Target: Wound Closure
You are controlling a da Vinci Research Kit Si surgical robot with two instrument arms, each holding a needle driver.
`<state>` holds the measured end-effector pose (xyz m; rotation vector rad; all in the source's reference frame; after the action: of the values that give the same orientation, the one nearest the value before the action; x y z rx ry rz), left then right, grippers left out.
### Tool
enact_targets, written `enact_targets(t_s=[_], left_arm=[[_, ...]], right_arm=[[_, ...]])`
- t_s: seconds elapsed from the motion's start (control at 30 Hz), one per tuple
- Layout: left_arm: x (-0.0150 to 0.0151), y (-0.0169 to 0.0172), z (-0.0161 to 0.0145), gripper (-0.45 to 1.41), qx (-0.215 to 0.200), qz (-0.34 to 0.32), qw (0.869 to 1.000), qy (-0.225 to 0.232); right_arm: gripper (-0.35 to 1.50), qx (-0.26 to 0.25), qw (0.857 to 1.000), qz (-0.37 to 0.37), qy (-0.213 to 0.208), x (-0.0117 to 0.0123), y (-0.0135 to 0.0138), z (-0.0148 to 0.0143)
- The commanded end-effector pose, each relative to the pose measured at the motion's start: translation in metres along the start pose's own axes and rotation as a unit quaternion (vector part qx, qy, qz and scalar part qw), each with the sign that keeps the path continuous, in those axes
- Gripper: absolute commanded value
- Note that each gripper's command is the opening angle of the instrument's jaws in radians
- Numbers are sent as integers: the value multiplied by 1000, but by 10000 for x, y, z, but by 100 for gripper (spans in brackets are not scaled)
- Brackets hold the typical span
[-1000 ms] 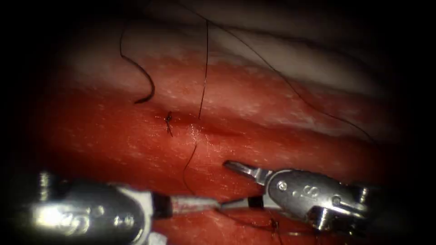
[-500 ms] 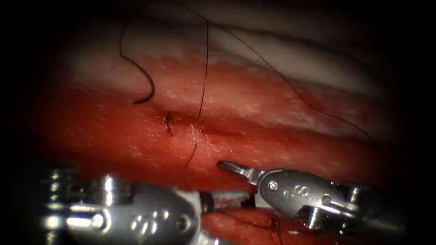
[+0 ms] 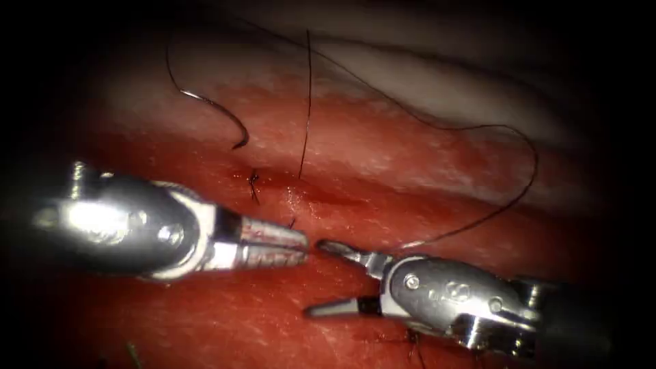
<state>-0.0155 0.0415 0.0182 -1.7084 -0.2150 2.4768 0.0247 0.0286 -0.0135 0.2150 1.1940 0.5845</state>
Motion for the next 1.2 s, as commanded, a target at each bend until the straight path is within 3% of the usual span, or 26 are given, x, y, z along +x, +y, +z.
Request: enact_targets(t_s=[0.03, 0.17, 0.3, 0.43, 0.53, 1.0, 1.07, 1.1, 1.13, 1.17, 1.2], left_arm=[[-13, -6, 2, -35, 19, -37, 999, 19], [-40, -36, -19, -35, 53, -131, 987, 81], [-63, -51, -31, -35, 73, -171, 977, 100], [-78, -57, -37, -35, 75, -183, 974, 109], [-76, -56, -35, -35, 77, -183, 974, 108], [-76, -51, -31, -35, 72, -181, 975, 110], [-76, -51, -31, -35, 72, -181, 975, 110], [-76, -51, -31, -35, 72, -181, 975, 110], [-76, -51, -31, -35, 72, -181, 975, 110], [-76, -51, -32, -35, 71, -184, 974, 111], [-76, -52, -32, -35, 71, -184, 974, 111]], right_arm=[[111, -4, 1000, 1, 4, 6, 3, 20], [111, -13, 996, 87, -24, 11, 1, 38], [109, -23, 988, 154, -21, 16, 3, 56], [103, -16, 967, 254, -11, 24, 7, 77], [99, 0, 951, 307, 29, 31, 14, 85], [96, 0, 939, 340, 59, 45, 38, 103], [79, 0, 931, 359, 67, 46, 38, 107], [19, 1, 925, 373, 72, 47, 38, 110], [-16, 1, 925, 373, 72, 47, 38, 110], [-35, 1, 924, 375, 74, 47, 37, 111], [-35, -6, 923, 378, 66, 45, 35, 111]])
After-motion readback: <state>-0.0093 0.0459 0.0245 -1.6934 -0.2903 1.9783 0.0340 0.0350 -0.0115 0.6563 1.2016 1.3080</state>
